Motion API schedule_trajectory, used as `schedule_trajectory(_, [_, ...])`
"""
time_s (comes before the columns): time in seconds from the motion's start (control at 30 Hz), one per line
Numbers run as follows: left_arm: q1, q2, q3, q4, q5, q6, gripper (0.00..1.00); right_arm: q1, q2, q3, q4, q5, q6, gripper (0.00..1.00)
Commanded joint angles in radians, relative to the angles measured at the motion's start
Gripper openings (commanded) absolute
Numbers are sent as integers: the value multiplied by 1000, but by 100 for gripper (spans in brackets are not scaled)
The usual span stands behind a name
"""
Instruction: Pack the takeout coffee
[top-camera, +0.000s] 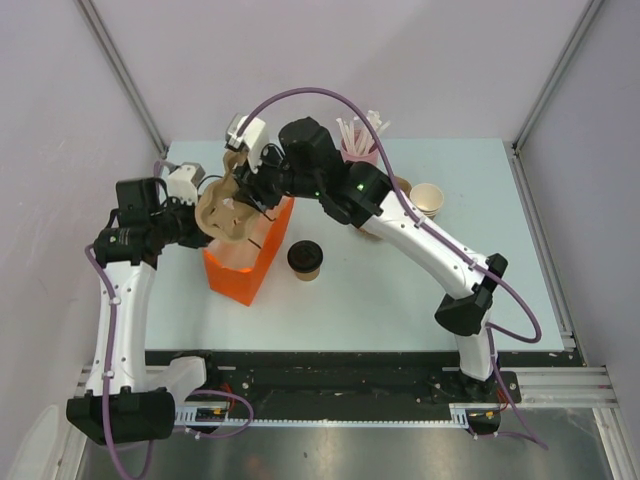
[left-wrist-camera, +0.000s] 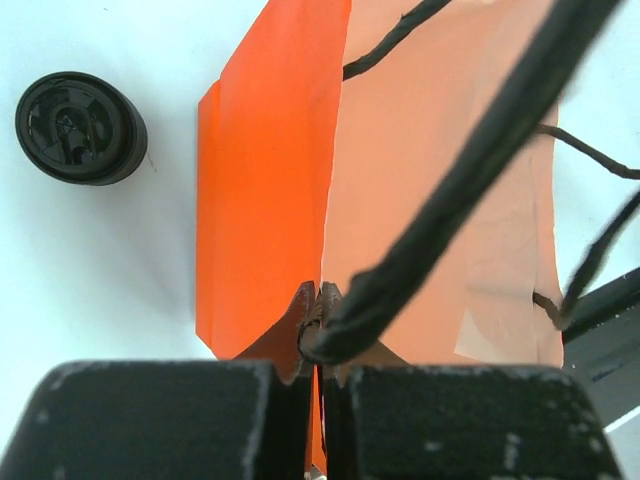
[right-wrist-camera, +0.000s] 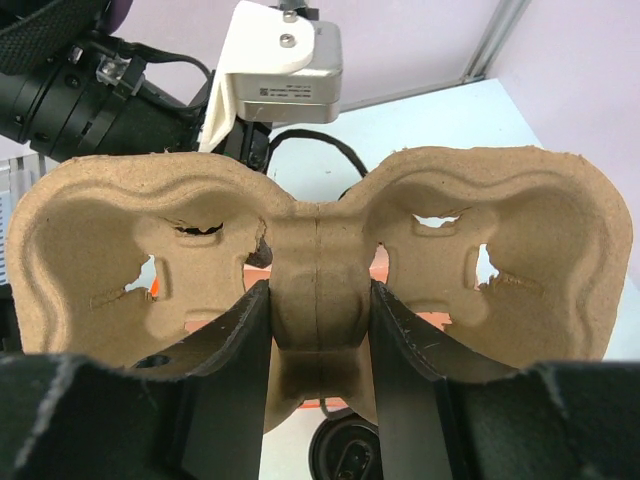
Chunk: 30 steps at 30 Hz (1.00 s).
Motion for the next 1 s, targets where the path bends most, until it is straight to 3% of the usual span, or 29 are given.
schedule_trajectory(0.0, [15,-28,26,-50,70,-39,0,-8,-15,30,4,3,-8,0])
schedule_trajectory(0.1, [35,-38,28,-63,127,-49,1,-8,42,81,-48,-7,0,0])
schedule_trajectory(0.43, [67,-11,25,-58,56,-47,0,0,103,80,-136,-30,-28,0])
schedule_trajectory(0.67, [67,-5,20,-49,98,2,0,-3,225,159,-248,-13,-77,0])
schedule_trajectory(0.97, [67,3,25,-35,36,33,0,-22,300,121,-280,-13,-86,0])
